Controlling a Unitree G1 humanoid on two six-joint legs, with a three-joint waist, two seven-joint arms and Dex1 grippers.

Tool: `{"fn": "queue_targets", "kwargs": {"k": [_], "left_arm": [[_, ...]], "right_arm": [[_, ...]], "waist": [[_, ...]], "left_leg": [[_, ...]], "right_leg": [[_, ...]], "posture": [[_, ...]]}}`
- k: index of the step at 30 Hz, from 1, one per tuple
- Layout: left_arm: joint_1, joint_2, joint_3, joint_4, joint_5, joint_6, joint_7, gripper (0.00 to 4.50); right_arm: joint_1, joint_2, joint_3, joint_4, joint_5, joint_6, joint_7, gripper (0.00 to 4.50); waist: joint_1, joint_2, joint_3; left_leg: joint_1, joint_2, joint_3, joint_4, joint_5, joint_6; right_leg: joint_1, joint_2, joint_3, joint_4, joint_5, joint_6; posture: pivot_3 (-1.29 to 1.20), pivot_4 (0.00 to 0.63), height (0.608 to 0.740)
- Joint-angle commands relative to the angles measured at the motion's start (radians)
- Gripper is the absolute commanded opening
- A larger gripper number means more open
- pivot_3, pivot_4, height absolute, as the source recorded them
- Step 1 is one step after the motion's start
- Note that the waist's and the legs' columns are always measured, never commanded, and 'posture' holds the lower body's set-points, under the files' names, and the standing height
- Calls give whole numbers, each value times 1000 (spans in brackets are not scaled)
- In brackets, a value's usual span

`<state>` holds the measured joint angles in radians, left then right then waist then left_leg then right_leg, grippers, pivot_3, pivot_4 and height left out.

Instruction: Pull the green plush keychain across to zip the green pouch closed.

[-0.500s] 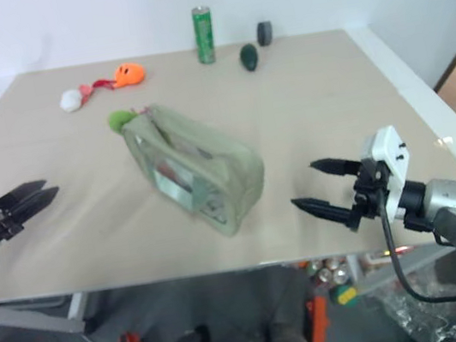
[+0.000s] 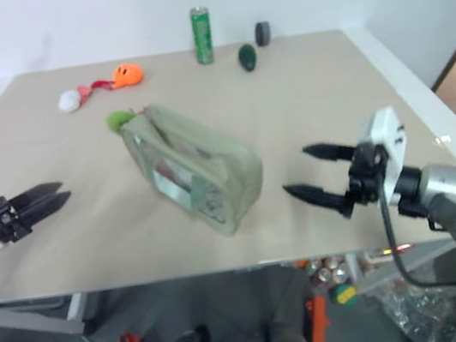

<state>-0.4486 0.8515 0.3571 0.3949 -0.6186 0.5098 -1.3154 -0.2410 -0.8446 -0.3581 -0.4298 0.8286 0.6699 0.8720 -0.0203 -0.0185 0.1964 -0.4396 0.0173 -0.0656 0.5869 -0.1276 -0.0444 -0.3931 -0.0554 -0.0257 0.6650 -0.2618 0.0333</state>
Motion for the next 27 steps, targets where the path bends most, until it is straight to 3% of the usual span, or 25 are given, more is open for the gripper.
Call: {"fn": "queue_targets", "kwargs": {"k": [1,7,13,27], "left_arm": [[-26,64,-48,-76,18,22,-43,3071],[-47,56,-76,-271,-77,55,-132,3071],[-62,25,-59,-324,-143,64,-133,3071],[25,-30,-50,-416,-183,52,-76,3071]], "right_arm": [[-146,-48,-61,-56,190,89,-49,4500],[-413,-63,191,-93,258,291,-143,4500],[-654,43,393,-32,196,432,-259,4500],[-674,62,592,-36,-49,411,-167,4500]], "waist": [[0,0,0],[0,0,0],[-3,0,0],[-3,0,0]], "left_leg": [[0,2,1,0,0,0],[0,11,8,0,0,0],[-2,14,12,0,0,0],[-3,18,21,2,0,1]], "right_leg": [[0,1,1,0,1,-1],[-2,6,1,0,-1,-9],[-9,13,9,2,3,-6],[-13,18,21,2,7,-3]], "posture": [[0,150,740],[0,150,740],[0,150,740],[0,150,740]]}}
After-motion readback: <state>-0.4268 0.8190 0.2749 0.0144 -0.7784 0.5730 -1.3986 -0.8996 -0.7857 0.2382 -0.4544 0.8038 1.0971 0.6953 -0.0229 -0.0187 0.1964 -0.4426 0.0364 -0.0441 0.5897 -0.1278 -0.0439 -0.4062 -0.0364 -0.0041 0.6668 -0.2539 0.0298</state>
